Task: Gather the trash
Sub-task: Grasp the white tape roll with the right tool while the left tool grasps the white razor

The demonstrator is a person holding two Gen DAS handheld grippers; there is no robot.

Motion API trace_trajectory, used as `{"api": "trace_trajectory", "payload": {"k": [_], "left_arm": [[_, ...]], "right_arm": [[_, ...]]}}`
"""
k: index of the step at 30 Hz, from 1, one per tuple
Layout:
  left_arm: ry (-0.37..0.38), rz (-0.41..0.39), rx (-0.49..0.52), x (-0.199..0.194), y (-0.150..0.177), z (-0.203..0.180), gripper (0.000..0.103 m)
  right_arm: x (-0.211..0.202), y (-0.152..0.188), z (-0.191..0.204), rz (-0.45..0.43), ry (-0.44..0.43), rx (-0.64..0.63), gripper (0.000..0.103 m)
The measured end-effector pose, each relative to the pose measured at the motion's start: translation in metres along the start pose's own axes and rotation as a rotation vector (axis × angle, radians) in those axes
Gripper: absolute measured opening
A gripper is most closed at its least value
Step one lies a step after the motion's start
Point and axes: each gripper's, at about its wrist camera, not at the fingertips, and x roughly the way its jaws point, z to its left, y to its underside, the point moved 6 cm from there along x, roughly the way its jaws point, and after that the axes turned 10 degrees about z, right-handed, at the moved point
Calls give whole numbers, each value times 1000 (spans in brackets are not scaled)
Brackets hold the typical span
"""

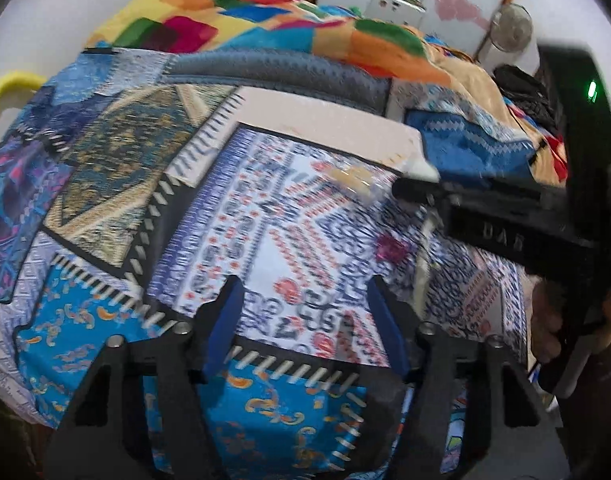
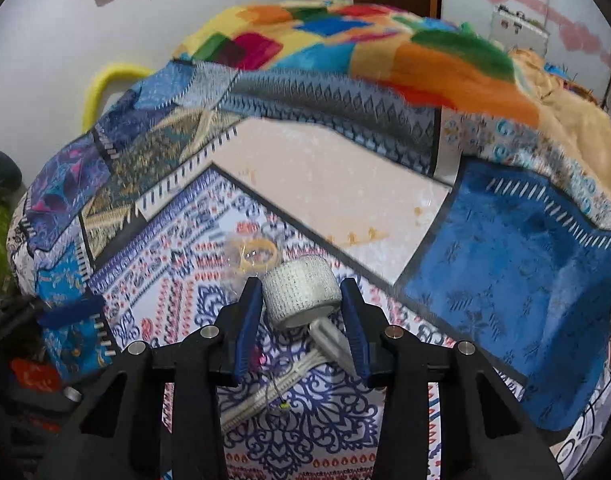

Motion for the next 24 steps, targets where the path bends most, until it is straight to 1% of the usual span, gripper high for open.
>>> {"api": "trace_trajectory", "payload": {"k": [1,3,4,6,8,11,14,17,18,21,23,24], "left_arm": [[13,7,18,2,1,-6,54],[36,17,50,3,2,-18,44],[49,22,70,4,2,-26,43],[62,26,103,6,2,-39,37],[76,34,117,9,2,-47,37],[99,49,146,14,-1,-60,37],[86,69,166,23,-2,-70,29],[74,80,173,29,-2,-75,28],[67,85,176,31,-1,-77,22],[29,80,200,35,1,-83,19],[10,78,220,35,4,-86,18],[4,76,226,34,6,-87,11]], "right_arm": [[-5,0,-1,-17,5,2,36],[-19,0,-4,-53,3,22,36],[-25,-1,-7,-69,3,36,36],[-42,2,-15,-98,6,68,36],[-53,5,-22,-113,7,88,36],[-67,17,-35,-129,35,121,36],[-76,31,-47,-125,32,152,37],[-81,46,-56,-117,36,173,37],[-82,51,-58,-114,37,179,37],[-83,62,-64,-94,18,210,37],[-83,70,-67,-86,3,231,37],[-84,75,-69,-84,2,240,37]]}}
